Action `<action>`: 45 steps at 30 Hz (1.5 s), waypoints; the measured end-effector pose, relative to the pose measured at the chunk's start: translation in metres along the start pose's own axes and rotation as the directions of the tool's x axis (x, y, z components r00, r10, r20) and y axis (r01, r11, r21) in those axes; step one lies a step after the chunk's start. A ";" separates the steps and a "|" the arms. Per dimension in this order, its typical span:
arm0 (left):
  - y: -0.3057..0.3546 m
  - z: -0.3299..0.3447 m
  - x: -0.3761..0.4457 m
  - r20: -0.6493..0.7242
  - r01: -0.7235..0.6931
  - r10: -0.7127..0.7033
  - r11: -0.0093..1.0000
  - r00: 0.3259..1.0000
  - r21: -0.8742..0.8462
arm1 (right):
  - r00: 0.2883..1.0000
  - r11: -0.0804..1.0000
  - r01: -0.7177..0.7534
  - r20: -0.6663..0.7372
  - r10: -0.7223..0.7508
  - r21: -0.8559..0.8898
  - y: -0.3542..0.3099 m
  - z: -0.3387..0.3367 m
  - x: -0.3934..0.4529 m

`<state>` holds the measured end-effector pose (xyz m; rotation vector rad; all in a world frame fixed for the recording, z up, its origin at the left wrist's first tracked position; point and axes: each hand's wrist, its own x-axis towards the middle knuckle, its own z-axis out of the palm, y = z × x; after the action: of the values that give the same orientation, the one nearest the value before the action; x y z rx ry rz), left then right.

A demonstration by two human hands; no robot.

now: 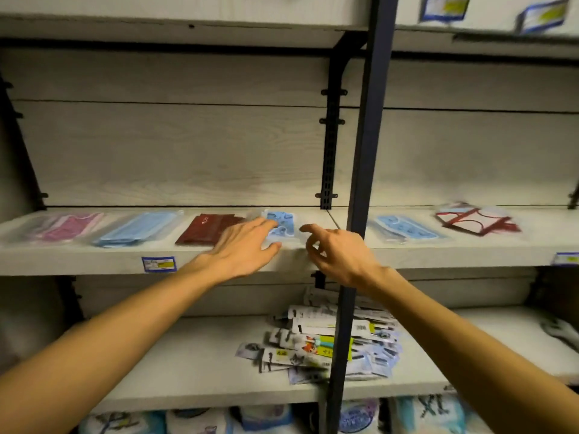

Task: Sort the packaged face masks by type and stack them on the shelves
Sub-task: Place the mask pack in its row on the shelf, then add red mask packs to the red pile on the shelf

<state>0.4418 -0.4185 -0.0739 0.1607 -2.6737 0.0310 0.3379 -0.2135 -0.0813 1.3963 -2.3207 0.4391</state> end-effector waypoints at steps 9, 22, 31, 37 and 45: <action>0.127 -0.009 0.023 -0.079 -0.235 0.227 0.965 0.971 -0.120 | 0.956 0.972 -0.234 -0.190 0.224 -0.032 0.071 -0.072 -0.083; 0.302 0.050 0.139 -0.163 -0.362 0.344 0.927 0.925 -0.098 | 0.771 0.823 -0.505 -0.291 0.566 0.261 0.287 -0.106 -0.160; 0.399 0.127 0.244 -0.083 -0.252 0.242 0.957 0.967 -0.142 | 0.812 0.839 -0.473 -0.236 0.534 0.271 0.457 -0.118 -0.159; 0.424 0.154 0.294 0.126 -0.200 0.211 0.975 0.969 -0.096 | 0.831 0.819 -0.466 -0.154 0.535 0.335 0.516 -0.111 -0.141; 0.410 0.161 0.324 0.086 -0.151 0.158 0.985 0.984 -0.086 | 0.861 0.745 -0.363 -0.104 0.497 0.560 0.551 -0.098 -0.103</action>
<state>0.0338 -0.0545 -0.0713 -0.0731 -2.7686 -0.0343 -0.0921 0.1599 -0.0808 0.8900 -2.3937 1.4016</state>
